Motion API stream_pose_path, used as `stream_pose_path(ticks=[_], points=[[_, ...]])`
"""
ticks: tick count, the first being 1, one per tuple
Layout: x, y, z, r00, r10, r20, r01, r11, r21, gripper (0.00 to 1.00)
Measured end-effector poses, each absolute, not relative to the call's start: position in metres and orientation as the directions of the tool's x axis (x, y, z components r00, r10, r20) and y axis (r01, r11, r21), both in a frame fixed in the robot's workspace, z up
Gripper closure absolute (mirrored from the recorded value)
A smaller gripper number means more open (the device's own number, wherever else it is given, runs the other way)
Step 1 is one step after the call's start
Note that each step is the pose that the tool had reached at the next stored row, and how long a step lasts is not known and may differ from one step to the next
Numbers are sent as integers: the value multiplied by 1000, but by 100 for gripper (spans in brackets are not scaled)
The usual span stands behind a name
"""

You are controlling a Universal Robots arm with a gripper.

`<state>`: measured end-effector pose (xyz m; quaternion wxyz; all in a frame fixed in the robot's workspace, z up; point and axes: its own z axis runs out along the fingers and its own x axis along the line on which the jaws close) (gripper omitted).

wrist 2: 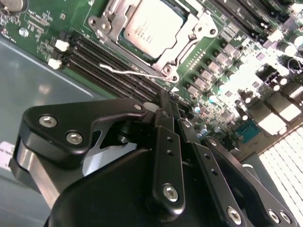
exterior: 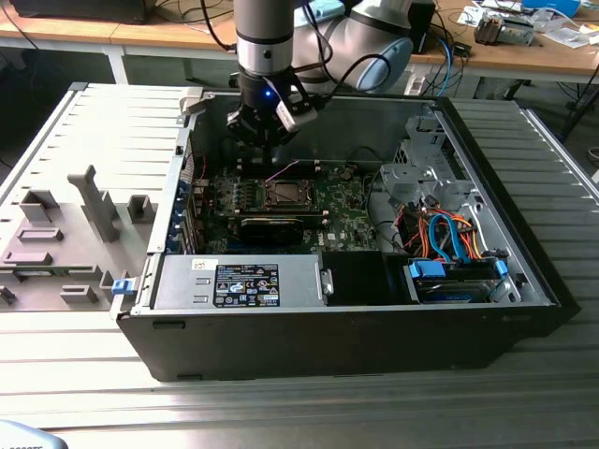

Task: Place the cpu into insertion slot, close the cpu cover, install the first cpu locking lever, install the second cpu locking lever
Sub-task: 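Install the first cpu locking lever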

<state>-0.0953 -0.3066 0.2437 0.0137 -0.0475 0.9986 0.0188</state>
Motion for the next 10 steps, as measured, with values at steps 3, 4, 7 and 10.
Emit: stream_pose_path(ticks=[3, 4, 7, 10], points=[[-91, -307, 241, -995, -94, -29, -95, 995, 32, 89], [-89, -307, 239, -995, -95, -29, -95, 995, 32, 89], [-86, -306, 236, -995, -94, -29, -95, 995, 31, 89], [-85, -305, 232, -995, -94, -28, -95, 995, 31, 89]])
